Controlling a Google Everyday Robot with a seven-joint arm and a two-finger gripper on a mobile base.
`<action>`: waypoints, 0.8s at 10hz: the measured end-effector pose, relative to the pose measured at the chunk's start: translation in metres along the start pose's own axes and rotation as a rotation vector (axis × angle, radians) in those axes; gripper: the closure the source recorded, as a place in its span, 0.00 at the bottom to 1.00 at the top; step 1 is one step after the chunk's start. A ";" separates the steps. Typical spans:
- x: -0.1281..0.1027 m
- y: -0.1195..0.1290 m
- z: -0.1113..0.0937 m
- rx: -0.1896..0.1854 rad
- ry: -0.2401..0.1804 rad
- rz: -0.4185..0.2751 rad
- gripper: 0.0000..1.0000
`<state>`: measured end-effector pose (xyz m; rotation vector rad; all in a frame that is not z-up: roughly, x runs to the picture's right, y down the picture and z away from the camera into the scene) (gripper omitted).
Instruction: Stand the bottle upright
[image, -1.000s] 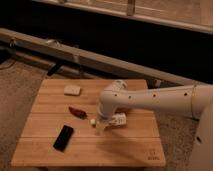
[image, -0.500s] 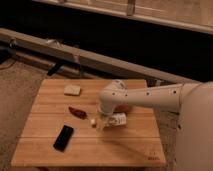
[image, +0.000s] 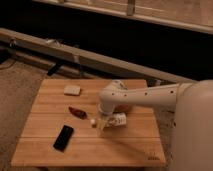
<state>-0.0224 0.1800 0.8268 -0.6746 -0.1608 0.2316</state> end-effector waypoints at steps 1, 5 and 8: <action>0.001 0.001 0.002 -0.003 0.006 -0.007 0.20; 0.000 0.007 0.011 -0.021 0.041 -0.042 0.20; 0.003 0.009 0.017 -0.018 0.080 -0.066 0.20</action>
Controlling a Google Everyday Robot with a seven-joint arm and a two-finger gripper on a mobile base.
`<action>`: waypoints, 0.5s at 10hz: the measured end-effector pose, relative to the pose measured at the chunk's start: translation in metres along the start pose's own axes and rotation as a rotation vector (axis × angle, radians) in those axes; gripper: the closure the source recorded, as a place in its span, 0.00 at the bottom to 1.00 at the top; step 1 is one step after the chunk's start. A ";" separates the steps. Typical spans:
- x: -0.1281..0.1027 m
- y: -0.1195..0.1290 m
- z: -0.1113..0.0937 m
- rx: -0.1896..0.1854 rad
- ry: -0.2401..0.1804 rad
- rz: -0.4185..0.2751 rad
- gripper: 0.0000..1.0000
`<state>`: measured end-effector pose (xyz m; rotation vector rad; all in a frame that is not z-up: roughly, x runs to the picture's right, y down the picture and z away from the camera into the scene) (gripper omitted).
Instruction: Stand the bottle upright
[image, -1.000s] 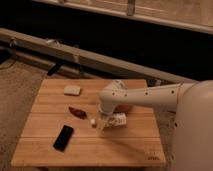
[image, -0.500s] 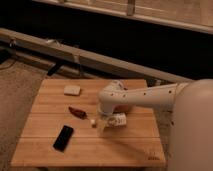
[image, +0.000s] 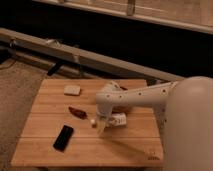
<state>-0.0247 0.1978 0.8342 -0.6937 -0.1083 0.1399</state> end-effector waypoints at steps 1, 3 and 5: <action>0.000 0.000 0.000 0.014 0.015 -0.011 0.20; 0.000 -0.001 -0.001 0.043 0.037 -0.023 0.20; 0.004 -0.002 -0.001 0.058 0.052 -0.025 0.20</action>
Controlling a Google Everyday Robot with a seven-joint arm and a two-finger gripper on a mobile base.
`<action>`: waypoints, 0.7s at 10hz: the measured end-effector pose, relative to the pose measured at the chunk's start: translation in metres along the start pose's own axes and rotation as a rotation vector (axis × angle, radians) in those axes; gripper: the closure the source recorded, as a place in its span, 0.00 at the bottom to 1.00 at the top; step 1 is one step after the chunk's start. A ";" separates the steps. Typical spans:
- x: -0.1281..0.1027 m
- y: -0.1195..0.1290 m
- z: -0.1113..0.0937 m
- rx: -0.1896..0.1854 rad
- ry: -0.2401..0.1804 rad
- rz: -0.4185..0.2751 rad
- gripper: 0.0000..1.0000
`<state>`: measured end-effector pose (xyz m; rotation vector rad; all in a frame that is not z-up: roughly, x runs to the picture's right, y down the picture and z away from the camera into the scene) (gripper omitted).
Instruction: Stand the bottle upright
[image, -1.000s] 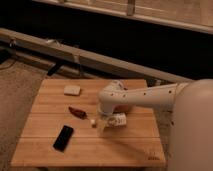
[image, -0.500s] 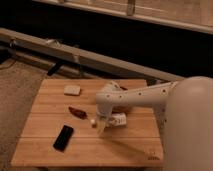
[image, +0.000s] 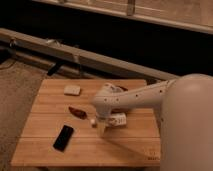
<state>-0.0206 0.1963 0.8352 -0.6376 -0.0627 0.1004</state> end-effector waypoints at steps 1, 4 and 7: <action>0.001 0.000 0.000 0.008 0.009 -0.004 0.20; 0.003 0.001 0.002 0.022 0.037 -0.023 0.22; 0.001 0.005 0.005 0.045 0.073 -0.072 0.50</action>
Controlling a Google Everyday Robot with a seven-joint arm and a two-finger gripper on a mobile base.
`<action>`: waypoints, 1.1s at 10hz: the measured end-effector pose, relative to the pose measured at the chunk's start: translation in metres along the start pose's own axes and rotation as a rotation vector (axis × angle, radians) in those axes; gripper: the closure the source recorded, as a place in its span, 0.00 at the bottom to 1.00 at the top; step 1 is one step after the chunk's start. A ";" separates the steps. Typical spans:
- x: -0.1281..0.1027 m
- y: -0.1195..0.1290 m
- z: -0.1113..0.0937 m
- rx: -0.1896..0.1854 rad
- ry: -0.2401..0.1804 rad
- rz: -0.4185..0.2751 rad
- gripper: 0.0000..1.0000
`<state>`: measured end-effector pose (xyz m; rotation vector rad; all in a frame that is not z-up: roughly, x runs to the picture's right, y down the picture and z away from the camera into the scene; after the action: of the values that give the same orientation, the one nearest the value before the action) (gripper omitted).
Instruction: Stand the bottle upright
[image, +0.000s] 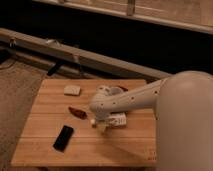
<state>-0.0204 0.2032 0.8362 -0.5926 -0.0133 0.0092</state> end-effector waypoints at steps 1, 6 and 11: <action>-0.002 0.001 0.000 0.005 0.006 -0.011 0.60; -0.004 -0.003 -0.019 0.012 -0.056 0.037 1.00; 0.008 -0.026 -0.095 -0.114 -0.501 0.330 1.00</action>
<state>-0.0106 0.1285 0.7719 -0.6891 -0.4043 0.4794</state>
